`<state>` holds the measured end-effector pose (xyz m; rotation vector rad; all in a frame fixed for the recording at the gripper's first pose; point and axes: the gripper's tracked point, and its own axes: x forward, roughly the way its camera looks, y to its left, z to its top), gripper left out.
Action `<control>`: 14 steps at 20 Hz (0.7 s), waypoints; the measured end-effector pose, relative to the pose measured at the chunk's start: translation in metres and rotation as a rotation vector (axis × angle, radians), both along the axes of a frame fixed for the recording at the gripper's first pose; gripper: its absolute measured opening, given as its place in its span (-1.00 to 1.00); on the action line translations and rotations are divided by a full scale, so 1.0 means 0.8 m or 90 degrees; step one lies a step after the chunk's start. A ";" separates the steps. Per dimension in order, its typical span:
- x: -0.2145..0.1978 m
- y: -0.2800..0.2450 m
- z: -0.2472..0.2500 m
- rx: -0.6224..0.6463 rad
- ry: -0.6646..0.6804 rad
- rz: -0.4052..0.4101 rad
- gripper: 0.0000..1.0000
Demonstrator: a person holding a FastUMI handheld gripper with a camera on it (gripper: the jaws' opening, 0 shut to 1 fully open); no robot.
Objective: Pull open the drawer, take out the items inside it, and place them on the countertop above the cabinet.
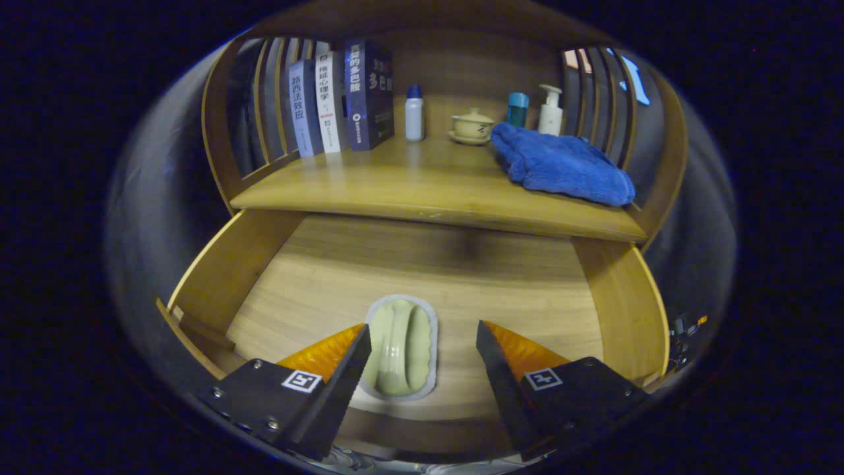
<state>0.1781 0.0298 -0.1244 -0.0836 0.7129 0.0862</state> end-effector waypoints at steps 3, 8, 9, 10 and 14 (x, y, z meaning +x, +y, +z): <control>0.006 0.014 -0.029 0.015 0.047 0.003 0.36; 0.007 0.014 -0.031 0.059 0.029 -0.028 -0.63; 0.012 0.012 -0.020 0.079 0.018 -0.031 -0.79; 0.008 0.014 -0.009 0.095 0.002 -0.023 -0.79; -0.001 0.000 0.047 0.047 -0.125 0.019 -0.80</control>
